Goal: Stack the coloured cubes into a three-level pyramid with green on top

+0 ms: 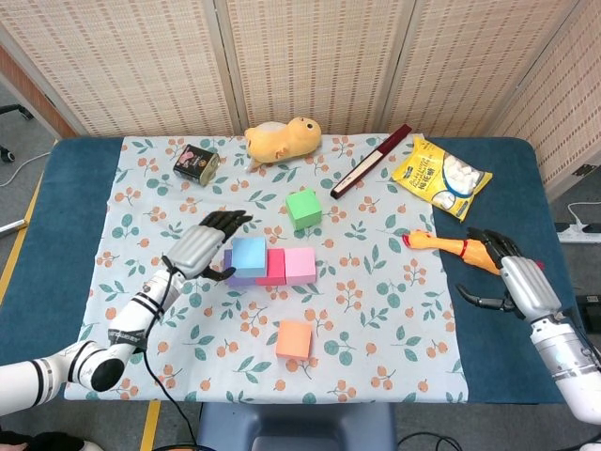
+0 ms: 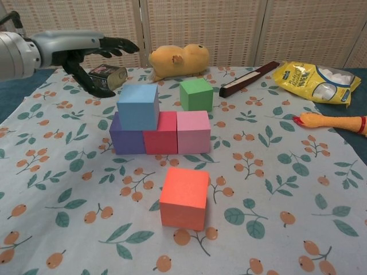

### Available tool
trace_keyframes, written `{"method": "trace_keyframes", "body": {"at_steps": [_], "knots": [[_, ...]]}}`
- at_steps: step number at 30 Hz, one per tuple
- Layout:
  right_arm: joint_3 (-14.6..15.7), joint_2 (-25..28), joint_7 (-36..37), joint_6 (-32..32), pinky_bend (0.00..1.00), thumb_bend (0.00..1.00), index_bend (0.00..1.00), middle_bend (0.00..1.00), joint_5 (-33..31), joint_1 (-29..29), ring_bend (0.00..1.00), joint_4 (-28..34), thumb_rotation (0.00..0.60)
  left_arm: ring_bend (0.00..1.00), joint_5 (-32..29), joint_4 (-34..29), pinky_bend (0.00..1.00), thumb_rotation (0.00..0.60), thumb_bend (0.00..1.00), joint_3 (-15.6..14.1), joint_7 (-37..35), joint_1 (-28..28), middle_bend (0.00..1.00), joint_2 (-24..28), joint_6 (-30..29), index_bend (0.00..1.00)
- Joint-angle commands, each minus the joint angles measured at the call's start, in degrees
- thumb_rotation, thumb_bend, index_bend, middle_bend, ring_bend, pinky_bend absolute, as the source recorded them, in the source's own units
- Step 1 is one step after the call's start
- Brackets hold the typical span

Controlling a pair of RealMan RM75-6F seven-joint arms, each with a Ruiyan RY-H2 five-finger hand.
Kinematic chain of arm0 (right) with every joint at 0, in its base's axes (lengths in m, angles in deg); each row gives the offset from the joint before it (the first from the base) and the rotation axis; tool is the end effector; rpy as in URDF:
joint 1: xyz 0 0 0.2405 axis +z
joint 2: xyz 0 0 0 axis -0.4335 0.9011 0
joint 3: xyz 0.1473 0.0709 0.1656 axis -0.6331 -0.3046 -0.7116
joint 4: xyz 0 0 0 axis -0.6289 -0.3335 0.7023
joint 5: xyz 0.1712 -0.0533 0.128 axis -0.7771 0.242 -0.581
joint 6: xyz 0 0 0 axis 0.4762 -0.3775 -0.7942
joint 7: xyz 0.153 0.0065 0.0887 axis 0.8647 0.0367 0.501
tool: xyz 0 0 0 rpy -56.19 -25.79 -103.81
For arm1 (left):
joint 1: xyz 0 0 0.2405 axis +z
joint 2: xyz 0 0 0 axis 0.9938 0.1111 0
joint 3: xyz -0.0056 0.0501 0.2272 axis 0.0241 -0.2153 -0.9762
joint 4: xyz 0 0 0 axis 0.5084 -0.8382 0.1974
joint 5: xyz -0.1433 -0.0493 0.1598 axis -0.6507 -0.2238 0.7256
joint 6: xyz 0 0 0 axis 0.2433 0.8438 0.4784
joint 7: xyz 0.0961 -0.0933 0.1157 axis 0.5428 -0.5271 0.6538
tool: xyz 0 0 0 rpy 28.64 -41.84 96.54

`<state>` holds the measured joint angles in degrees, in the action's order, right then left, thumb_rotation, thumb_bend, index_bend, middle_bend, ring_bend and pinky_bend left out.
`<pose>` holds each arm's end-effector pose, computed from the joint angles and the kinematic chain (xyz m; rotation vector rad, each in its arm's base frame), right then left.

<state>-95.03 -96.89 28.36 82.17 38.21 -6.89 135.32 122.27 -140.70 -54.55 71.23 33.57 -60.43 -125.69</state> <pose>-0.2450 -0.2853 0.1442 1.4798 -1.2804 1.0842 -0.0898 0.3896 0.0266 -1.8848 -1.0662 -1.0573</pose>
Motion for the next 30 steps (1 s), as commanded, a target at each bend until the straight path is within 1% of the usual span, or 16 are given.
{"method": "trace_keyframes", "body": {"at_steps": [1,3,7,9,12,13,15,16,20,25,28,30], "knots": [[1.24,0.66,2.18,-1.27,0.07,0.22,0.0,0.12,3.45,0.68,0.0,-0.05,0.378,0.0,-0.44,-1.06,0.06,0.6,0.31,-0.47,-0.96,4.69,0.0,2.79,-5.77,0.0],[2.09,0.72,3.76,-2.0,0.09,0.22,0.0,0.12,6.16,1.34,0.0,-0.01,0.407,0.0,-1.17,-1.05,0.06,0.6,0.3,-1.45,0.31,7.27,0.0,3.76,-8.92,0.02],[3.89,1.29,7.29,-3.77,0.13,0.22,0.0,0.12,12.08,3.33,0.0,0.84,0.459,0.0,-1.26,-2.64,0.06,0.6,0.3,-3.4,0.49,11.37,0.0,6.16,-11.88,0.05],[4.59,1.02,7.69,-4.72,0.15,0.22,0.0,0.12,14.29,4.43,0.0,1.09,0.466,0.0,-0.49,-3.43,0.06,0.6,0.3,-4.57,0.37,13.36,0.0,7.27,-13.3,0.06],[5.89,-0.33,6.79,-7.95,0.17,0.17,0.0,0.14,16.96,6.86,0.0,1.78,0.466,0.0,1.12,-4.8,0.06,0.6,0.3,-6.16,0.18,16.55,0.0,8.52,-16.01,0.08],[6.12,-0.9,6.48,-9.07,0.18,0.13,0.0,0.14,17.41,7.69,0.0,2.13,0.467,0.0,1.65,-5.38,0.06,0.6,0.3,-6.61,0.06,17.42,0.0,8.9,-16.71,0.09],[6.25,-2.32,6.11,-10.95,0.19,0.08,0.0,0.15,17.89,9.39,0.0,3.0,0.47,0.0,2.88,-6.51,0.06,0.6,0.3,-7.42,-0.42,19.19,0.0,9.68,-18.08,0.1],[6.18,-3.07,5.64,-11.68,0.2,0.06,0.0,0.16,17.91,10.07,0.0,3.18,0.471,0.0,3.37,-6.9,0.06,0.6,0.3,-7.84,-0.51,19.86,0.0,9.99,-18.45,0.1],[5.53,-7.23,2.62,-15.98,0.2,0.06,0.01,0.16,16.31,13.4,0.0,3.23,0.471,0.0,5.93,-8.47,0.06,0.6,0.3,-9.16,-1.18,22.35,0.0,11.16,-19.89,0.1],[3.91,-13.0,-1.12,-20.38,0.2,0.03,0.04,0.17,12.06,16.81,0.01,1.66,0.472,0.0,8.04,-9.69,0.06,0.6,0.31,-9.28,-2.18,24.54,0.0,11.78,-21.92,0.11],[2.93,-16.57,-3.7,-22.58,0.21,0.0,0.05,0.17,9.67,18.88,0.01,0.34,0.472,0.0,9.23,-10.22,0.06,0.6,0.31,-9.36,-2.17,25.2,0.0,12.01,-22.14,0.11],[2.42,-19.14,-6.53,-23.16,0.21,0.0,0.05,0.17,8.2,19.8,0.01,-0.83,0.472,0.0,9.81,-10.61,0.06,0.6,0.31,-9.4,-2.12,25.41,0.0,12.22,-21.76,0.11]]}}
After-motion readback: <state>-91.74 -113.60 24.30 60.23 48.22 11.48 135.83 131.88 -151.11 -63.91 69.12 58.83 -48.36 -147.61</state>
